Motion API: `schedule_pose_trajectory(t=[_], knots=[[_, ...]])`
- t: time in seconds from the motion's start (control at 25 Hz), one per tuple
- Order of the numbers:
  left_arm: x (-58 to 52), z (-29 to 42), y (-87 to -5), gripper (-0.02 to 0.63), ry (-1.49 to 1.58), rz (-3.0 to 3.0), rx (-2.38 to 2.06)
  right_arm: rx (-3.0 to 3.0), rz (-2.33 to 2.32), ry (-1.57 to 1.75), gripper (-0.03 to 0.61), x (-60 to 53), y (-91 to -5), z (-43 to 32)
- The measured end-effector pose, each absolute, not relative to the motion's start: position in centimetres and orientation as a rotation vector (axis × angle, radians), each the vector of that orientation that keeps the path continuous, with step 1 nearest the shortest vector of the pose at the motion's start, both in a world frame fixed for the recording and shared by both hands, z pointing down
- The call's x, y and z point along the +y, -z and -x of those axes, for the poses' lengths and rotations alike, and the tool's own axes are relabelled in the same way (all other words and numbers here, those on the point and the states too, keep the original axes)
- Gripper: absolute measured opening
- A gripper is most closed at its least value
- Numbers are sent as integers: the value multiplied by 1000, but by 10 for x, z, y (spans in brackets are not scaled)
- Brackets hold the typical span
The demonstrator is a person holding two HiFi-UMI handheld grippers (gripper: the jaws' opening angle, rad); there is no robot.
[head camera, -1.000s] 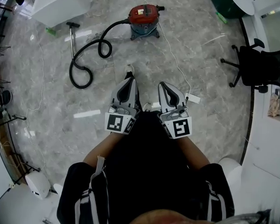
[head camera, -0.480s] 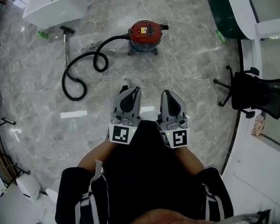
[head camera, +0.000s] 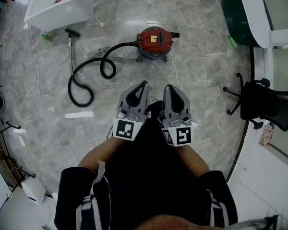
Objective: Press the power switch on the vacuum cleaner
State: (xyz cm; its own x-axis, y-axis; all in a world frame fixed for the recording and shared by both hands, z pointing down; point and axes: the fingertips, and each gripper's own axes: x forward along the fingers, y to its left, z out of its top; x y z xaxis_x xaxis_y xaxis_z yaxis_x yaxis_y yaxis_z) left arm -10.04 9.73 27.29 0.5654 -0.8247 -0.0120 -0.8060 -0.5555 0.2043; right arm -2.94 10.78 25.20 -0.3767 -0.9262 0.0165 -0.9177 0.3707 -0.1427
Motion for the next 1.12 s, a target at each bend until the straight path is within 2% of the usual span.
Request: schedule_pose_trajectory(t=[0.4, 0.8, 1.12], knots=[[54, 36, -266, 19, 30, -2708, -1428, 2651, 1568, 246, 17, 53, -259, -1], [20, 37, -282, 20, 72, -2534, -1447, 2645, 1515, 238, 17, 30, -256, -19], [16, 66, -289, 20, 68, -2517, -1467, 2691, 1547, 250, 18, 18, -261, 1]])
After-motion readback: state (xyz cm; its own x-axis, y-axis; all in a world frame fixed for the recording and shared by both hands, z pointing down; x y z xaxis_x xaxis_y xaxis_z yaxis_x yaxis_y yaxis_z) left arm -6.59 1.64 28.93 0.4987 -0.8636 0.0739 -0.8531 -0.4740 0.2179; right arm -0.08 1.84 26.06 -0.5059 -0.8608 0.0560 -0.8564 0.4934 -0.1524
